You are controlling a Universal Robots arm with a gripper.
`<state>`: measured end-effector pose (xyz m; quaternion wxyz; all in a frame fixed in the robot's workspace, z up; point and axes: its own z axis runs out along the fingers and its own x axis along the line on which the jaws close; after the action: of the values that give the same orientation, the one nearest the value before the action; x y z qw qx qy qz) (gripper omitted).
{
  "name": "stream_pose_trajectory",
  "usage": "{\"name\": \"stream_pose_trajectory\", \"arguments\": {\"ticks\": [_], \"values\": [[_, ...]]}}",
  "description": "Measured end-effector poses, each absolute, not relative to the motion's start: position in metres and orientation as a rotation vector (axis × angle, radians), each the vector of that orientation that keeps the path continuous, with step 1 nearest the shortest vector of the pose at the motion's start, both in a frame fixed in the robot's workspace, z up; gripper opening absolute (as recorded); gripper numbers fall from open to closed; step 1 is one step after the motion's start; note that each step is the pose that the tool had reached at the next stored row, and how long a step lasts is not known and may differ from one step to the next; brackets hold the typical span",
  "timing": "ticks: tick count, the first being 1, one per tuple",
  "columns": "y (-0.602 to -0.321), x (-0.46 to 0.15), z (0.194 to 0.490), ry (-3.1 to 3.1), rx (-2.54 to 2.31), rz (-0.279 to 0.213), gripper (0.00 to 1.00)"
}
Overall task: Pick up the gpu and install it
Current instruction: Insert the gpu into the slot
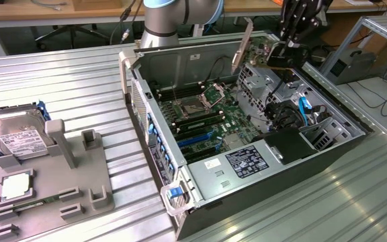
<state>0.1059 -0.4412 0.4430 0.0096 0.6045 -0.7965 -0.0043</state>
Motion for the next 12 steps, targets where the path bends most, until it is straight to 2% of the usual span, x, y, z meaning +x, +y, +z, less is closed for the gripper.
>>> {"name": "stream_pose_trajectory", "arguments": {"ticks": [12], "values": [[-0.4404,0.1058,0.4427,-2.360,2.039,-0.005,0.27]]}}
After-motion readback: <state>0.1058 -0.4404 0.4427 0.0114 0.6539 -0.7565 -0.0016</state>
